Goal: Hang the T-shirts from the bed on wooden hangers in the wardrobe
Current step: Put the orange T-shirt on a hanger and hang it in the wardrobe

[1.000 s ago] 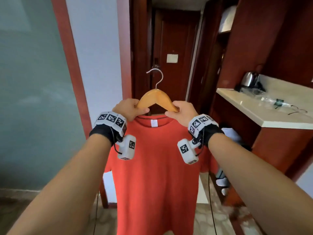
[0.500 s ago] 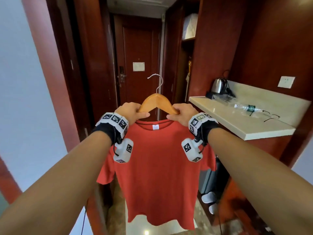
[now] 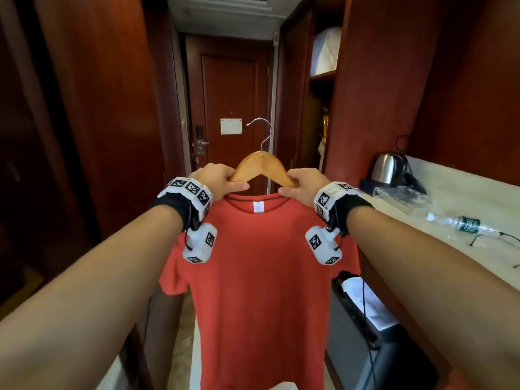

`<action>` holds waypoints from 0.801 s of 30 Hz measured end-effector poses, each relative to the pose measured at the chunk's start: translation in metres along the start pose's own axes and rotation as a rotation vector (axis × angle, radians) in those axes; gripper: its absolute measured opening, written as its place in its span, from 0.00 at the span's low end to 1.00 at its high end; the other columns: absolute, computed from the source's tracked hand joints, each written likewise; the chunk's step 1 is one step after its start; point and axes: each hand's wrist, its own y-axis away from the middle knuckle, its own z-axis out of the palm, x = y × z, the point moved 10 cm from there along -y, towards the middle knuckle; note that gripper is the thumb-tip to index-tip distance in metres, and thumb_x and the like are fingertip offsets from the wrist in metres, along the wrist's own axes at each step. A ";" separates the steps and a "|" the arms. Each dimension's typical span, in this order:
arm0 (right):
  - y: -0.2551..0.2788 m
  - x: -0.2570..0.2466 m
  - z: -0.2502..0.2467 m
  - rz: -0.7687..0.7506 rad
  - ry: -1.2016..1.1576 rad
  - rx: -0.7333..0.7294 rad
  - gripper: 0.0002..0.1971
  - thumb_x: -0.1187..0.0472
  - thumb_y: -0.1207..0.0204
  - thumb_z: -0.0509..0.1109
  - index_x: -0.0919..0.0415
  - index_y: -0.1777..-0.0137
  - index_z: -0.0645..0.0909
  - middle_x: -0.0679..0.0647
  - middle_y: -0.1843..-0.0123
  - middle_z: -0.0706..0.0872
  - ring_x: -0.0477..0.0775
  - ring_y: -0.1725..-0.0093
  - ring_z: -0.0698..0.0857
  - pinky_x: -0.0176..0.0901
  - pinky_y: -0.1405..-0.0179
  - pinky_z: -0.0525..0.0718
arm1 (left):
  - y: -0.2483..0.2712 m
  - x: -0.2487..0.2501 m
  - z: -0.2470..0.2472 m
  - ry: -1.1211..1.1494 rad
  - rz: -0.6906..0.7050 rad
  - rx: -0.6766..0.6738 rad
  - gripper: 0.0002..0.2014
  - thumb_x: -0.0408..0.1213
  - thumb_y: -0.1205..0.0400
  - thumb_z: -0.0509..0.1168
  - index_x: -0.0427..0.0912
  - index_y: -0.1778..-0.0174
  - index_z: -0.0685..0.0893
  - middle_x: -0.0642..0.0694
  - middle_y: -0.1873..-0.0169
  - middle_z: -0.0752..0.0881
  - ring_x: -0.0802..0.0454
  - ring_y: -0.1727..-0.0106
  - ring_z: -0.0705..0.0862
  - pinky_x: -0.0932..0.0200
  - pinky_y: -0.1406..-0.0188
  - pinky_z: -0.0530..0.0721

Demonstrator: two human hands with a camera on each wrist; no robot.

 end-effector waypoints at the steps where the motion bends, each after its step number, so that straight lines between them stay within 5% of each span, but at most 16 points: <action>1: -0.018 0.007 0.002 -0.001 0.016 -0.007 0.16 0.44 0.22 0.71 0.48 0.64 0.72 0.48 0.63 0.81 0.53 0.60 0.83 0.52 0.55 0.82 | -0.019 -0.003 0.003 -0.013 0.002 -0.004 0.20 0.67 0.21 0.63 0.54 0.52 0.86 0.53 0.60 0.85 0.50 0.53 0.85 0.53 0.55 0.78; 10: -0.189 0.066 0.029 0.019 0.097 -0.006 0.14 0.42 0.21 0.71 0.48 0.62 0.76 0.47 0.62 0.82 0.50 0.60 0.83 0.45 0.61 0.78 | -0.206 -0.050 0.035 -0.016 0.076 -0.029 0.18 0.65 0.20 0.63 0.55 0.54 0.86 0.51 0.63 0.86 0.48 0.56 0.86 0.48 0.50 0.84; 15: -0.289 0.094 0.036 0.064 0.082 0.035 0.13 0.44 0.23 0.73 0.42 0.66 0.75 0.44 0.64 0.81 0.52 0.59 0.83 0.48 0.57 0.80 | -0.317 -0.075 0.036 0.009 0.162 -0.006 0.16 0.64 0.20 0.64 0.57 0.66 0.79 0.49 0.64 0.86 0.49 0.59 0.85 0.51 0.55 0.82; 21: -0.393 0.125 0.038 0.114 0.147 0.079 0.15 0.49 0.23 0.74 0.46 0.66 0.73 0.45 0.65 0.79 0.53 0.59 0.82 0.44 0.60 0.72 | -0.438 -0.090 0.040 -0.024 0.231 0.003 0.19 0.64 0.19 0.63 0.52 0.53 0.85 0.49 0.63 0.86 0.48 0.57 0.85 0.49 0.51 0.83; 24: -0.436 0.149 0.042 0.146 0.169 0.092 0.14 0.53 0.24 0.74 0.47 0.67 0.72 0.45 0.66 0.79 0.55 0.58 0.82 0.44 0.60 0.72 | -0.495 -0.093 0.053 -0.031 0.272 -0.003 0.19 0.64 0.19 0.62 0.52 0.55 0.83 0.48 0.62 0.86 0.48 0.57 0.86 0.48 0.51 0.84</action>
